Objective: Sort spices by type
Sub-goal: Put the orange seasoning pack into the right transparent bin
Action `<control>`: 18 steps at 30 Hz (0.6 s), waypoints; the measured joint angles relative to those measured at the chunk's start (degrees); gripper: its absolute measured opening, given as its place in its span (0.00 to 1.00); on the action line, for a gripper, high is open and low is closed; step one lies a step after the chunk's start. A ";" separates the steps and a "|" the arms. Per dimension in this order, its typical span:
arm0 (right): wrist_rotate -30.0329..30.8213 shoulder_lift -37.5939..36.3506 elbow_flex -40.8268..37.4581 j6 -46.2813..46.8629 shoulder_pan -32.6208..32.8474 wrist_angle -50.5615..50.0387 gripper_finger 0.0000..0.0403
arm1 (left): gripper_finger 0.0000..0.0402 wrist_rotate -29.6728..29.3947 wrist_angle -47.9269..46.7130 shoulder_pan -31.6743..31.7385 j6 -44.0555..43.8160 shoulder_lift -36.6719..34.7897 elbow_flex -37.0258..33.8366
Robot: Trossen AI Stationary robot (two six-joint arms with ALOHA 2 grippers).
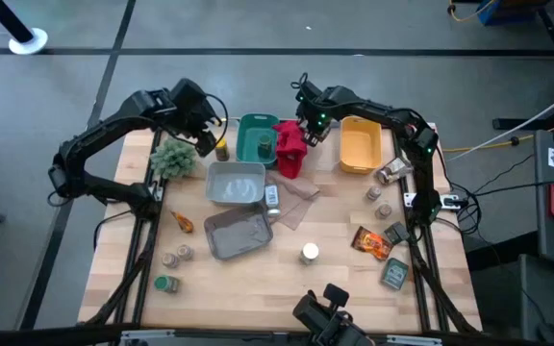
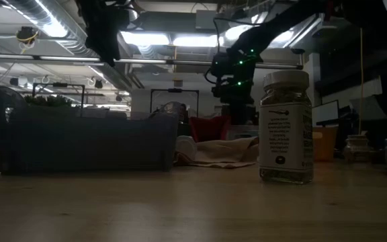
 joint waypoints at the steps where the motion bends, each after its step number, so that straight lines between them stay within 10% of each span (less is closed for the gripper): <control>1: 0.31 0.00 -0.22 -0.01 0.00 0.72 0.08 | 0.60 0.00 -0.43 -0.42 0.00 0.00 0.00; 18: 1.99 0.00 -0.42 0.33 0.02 1.35 0.35 | 0.60 4.92 -19.55 -9.80 -0.53 0.00 0.00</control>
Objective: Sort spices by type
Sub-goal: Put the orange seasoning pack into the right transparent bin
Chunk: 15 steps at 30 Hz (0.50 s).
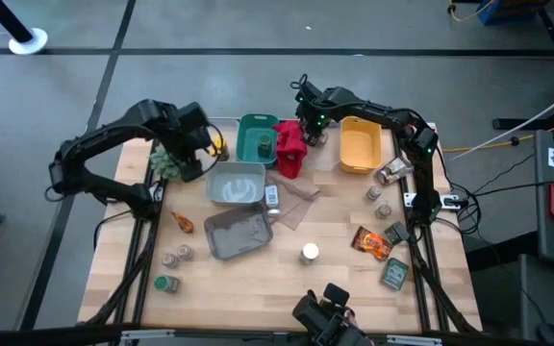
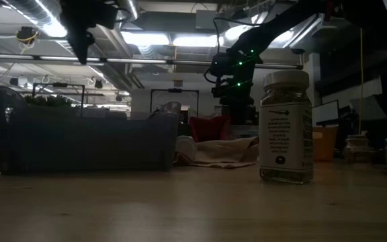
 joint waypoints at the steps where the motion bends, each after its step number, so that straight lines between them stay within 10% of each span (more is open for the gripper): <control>1: 0.00 0.00 0.00 -0.02 0.00 0.00 0.36 | 0.60 0.75 -1.12 -0.74 -0.05 0.00 0.00; 15: 0.42 -0.09 0.85 -0.11 0.00 -3.12 0.39 | 0.60 4.12 -4.53 -14.99 0.20 -0.63 -0.28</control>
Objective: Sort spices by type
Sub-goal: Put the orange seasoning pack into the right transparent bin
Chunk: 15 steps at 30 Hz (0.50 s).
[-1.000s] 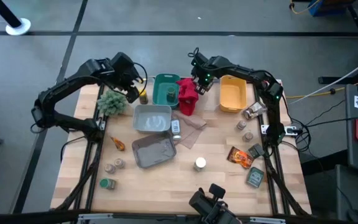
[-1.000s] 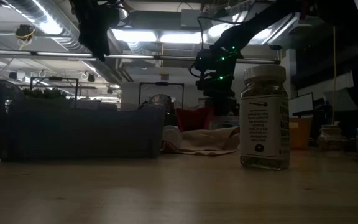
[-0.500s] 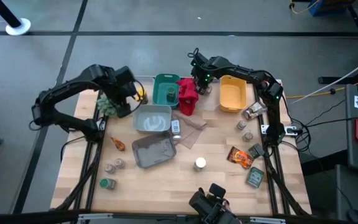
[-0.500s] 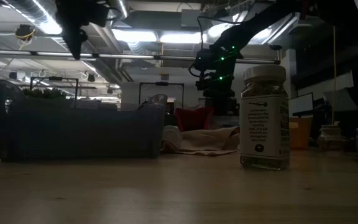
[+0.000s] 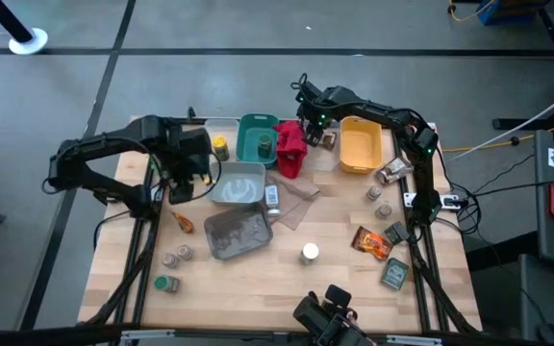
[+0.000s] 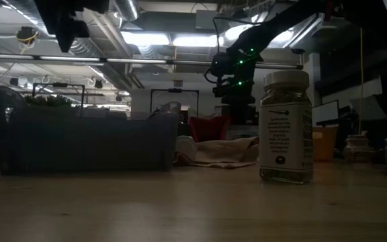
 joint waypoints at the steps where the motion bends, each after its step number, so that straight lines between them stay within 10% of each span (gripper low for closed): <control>1: 0.00 0.00 0.00 -0.02 0.00 -0.14 0.39 | 0.60 -0.01 -0.02 -1.32 -0.78 0.00 0.00; 15: -0.02 -0.02 0.02 -0.22 0.07 -0.95 0.39 | 0.60 0.00 -0.01 -17.64 -12.48 0.02 -9.18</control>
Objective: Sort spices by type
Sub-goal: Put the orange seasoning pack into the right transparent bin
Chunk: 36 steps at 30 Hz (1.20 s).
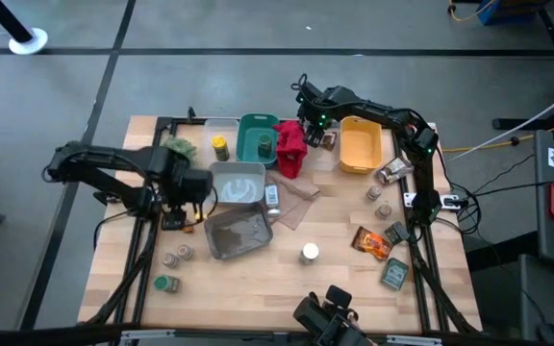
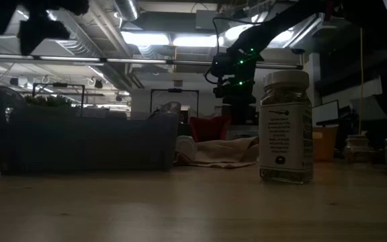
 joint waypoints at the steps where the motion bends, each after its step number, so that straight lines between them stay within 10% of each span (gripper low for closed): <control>1: 0.00 0.00 0.00 0.00 0.00 0.00 0.39 | 0.60 -0.02 -0.02 -0.80 -0.07 0.00 -1.09; 36: -0.04 -6.43 5.86 -0.60 -0.02 -4.60 0.39 | 0.54 -4.82 28.81 -5.22 -1.34 0.02 -30.67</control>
